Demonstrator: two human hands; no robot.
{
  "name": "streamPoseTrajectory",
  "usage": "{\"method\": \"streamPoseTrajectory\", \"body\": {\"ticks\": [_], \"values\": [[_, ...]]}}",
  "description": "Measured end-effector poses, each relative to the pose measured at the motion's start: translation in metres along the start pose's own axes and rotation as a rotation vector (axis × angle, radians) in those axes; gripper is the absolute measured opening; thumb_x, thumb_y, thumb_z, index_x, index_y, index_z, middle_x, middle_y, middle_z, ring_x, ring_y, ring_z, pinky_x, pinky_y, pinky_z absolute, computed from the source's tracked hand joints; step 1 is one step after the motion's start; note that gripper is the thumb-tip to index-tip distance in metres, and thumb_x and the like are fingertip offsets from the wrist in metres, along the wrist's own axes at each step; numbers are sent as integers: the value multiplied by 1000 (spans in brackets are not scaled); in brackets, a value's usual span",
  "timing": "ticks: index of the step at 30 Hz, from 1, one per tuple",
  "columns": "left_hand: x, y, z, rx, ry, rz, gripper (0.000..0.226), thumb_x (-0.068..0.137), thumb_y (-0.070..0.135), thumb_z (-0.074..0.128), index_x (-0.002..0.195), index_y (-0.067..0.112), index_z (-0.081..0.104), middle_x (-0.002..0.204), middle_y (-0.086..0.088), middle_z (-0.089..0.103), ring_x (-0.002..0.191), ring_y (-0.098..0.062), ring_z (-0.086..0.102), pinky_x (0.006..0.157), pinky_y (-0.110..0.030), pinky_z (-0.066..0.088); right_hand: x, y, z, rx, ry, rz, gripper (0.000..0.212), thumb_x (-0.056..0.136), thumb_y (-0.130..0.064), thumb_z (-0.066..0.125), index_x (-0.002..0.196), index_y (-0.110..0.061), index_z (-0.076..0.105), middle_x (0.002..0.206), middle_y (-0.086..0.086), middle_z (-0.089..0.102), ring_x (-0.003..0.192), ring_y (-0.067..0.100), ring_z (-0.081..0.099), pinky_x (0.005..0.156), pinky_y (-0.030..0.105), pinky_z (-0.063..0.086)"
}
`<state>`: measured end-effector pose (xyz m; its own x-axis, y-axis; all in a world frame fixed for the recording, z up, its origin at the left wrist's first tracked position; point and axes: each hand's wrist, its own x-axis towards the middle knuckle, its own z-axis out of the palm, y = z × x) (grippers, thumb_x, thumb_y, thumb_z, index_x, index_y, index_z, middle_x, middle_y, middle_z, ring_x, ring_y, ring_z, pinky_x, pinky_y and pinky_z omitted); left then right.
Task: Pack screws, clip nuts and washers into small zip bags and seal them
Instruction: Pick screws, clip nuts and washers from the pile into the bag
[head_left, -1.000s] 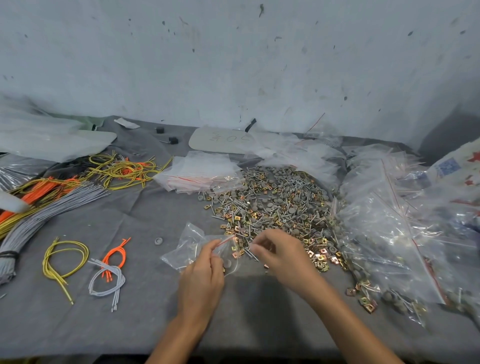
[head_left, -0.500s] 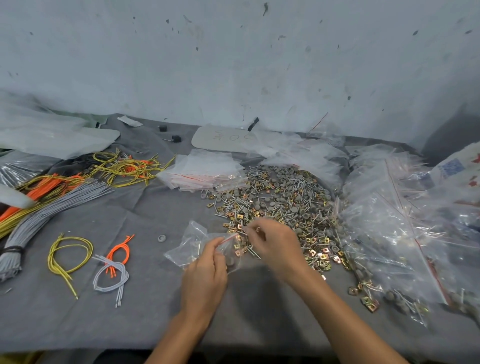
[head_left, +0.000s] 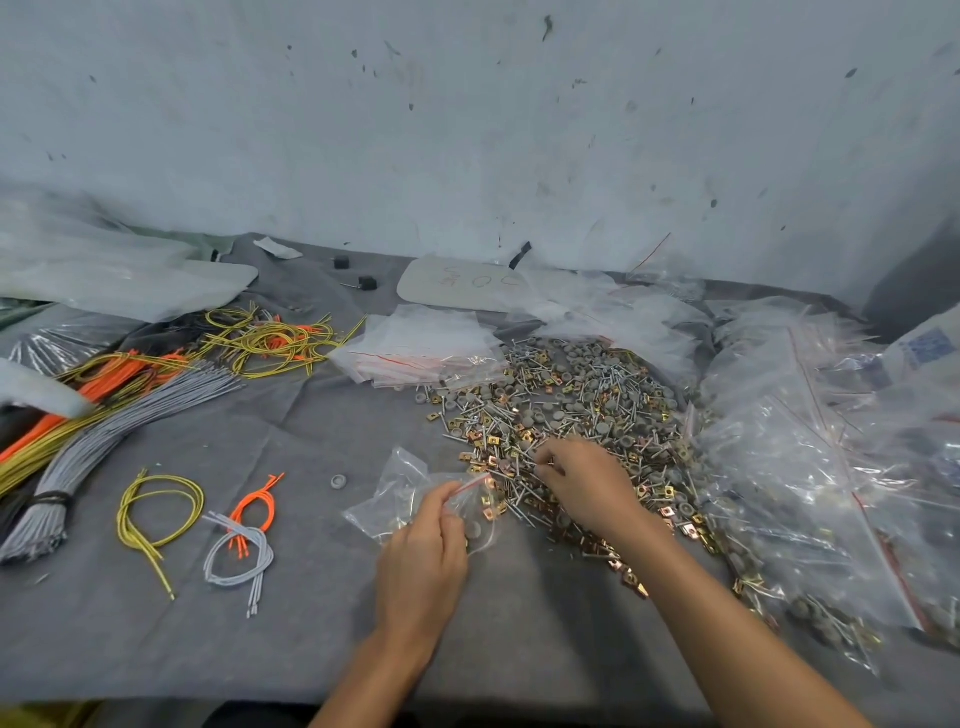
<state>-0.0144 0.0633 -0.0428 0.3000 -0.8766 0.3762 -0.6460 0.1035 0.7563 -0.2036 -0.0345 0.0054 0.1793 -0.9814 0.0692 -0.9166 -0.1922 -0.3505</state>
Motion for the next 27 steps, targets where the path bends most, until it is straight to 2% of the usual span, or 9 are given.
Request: {"method": "streamPoseTrajectory", "body": {"ticks": [4,7,9,11,14,17,19,21,27], "values": [[0,-1,0,2,11,7,39,94,32,35,121,34,63,77,11,67,67,-16,60,59,-33,42,-8,2,-3,88,61,4,4,100,-28,59,97,-30,61,100,-12,61,89,10,59,81,38,55],[0,-1,1,13,20,13,38,94,31,36,120,35,62,77,13,66,68,-16,61,59,-31,40,-22,-4,-11,338,94,-1,6,97,-27,63,93,-32,62,88,-16,64,74,5,61,69,24,53],[0,-1,1,18,19,17,38,93,31,36,120,35,62,80,10,69,71,-19,63,60,-33,44,-36,-14,-14,489,65,-14,8,94,-28,67,88,-32,64,78,-15,67,68,4,61,60,16,47],[0,-1,1,14,2,17,40,93,34,34,122,35,61,83,7,72,75,-23,65,63,-38,49,-50,-26,-10,552,-16,-73,6,92,-27,70,87,-30,67,79,-12,69,69,2,62,61,17,48],[-1,-3,1,8,-6,30,40,92,38,30,122,39,56,79,7,71,74,-24,65,61,-37,46,-66,-44,5,520,-95,-172,3,90,-22,71,91,-24,68,82,-10,71,76,5,65,72,24,53],[0,-3,1,19,-9,34,41,91,42,27,122,41,53,81,4,71,76,-27,65,62,-38,46,-67,-51,18,328,-19,-233,4,91,-25,70,93,-24,67,82,-16,58,80,7,57,80,33,51],[0,-4,1,21,-12,28,41,90,43,25,122,43,51,82,3,71,77,-28,65,62,-39,47,-66,-51,21,260,8,-230,8,90,-31,70,92,-27,64,79,-19,47,78,6,49,77,34,47],[0,-4,1,16,-16,16,40,90,43,25,122,44,49,81,4,71,76,-28,65,63,-39,48,-66,-49,20,262,0,-228,11,89,-38,72,90,-29,64,77,-18,44,72,2,44,71,30,41],[0,-2,2,-1,-10,0,48,88,45,24,121,38,59,84,3,72,79,-28,65,67,-44,51,-57,-2,-15,222,33,-108,4,94,-33,67,91,-30,67,82,-15,58,76,0,53,72,28,46]]}}
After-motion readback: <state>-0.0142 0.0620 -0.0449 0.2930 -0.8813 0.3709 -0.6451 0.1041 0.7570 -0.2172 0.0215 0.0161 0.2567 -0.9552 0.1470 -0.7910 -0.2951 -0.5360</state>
